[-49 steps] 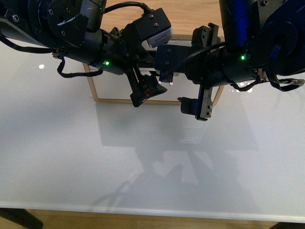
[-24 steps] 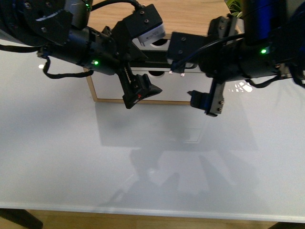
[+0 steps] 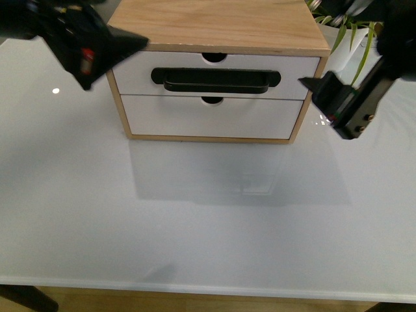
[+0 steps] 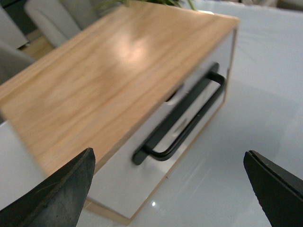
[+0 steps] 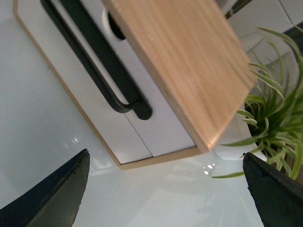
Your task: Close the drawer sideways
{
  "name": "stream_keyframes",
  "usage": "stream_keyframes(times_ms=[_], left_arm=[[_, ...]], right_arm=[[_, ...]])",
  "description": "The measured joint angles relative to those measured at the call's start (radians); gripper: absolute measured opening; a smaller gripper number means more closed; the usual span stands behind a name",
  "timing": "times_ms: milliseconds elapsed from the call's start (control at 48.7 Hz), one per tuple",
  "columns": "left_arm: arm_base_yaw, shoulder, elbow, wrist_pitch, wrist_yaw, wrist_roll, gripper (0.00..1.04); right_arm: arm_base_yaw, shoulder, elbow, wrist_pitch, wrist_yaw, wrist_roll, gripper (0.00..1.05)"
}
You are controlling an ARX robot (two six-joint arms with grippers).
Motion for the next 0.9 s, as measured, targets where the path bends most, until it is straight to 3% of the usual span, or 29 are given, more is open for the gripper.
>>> stream_keyframes(times_ms=[103,205,267,287,390,472,636,718,739,903], left_arm=[[0.104,-0.177,-0.143,0.098,-0.002,-0.211,0.96],[0.162,-0.284,-0.199,0.111,-0.007,-0.38,0.96],[0.142,-0.284,-0.231,0.198,-0.139,-0.415,0.9],[0.134,-0.285,-0.254,0.248,-0.24,-0.429,0.86],[0.116,-0.312,-0.359,0.396,-0.538,-0.458,0.71],[0.119,-0.369,-0.43,0.422,-0.631,-0.475,0.57],[0.116,-0.505,-0.571,0.426,-0.633,-0.481,0.19],[0.116,-0.56,-0.612,0.415,-0.632,-0.483,0.06],[0.116,-0.581,-0.627,0.41,-0.631,-0.488,0.02],[0.116,-0.729,-0.713,0.342,-0.631,-0.486,0.02]], right_arm=[[-0.006,-0.208,-0.149,0.032,0.057,0.174,0.96],[0.018,-0.416,-0.281,0.043,0.218,0.346,0.93],[0.023,-0.447,-0.333,0.178,0.318,0.472,0.85],[0.023,-0.458,-0.352,0.225,0.341,0.52,0.82],[-0.014,-0.507,-0.425,0.305,0.346,0.676,0.66],[-0.05,-0.561,-0.481,0.301,0.321,0.745,0.52],[-0.121,-0.7,-0.571,0.253,0.242,0.795,0.15],[-0.144,-0.753,-0.598,0.226,0.221,0.797,0.01],[-0.152,-0.774,-0.607,0.215,0.213,0.801,0.02],[-0.206,-0.913,-0.654,0.123,0.159,0.802,0.02]])
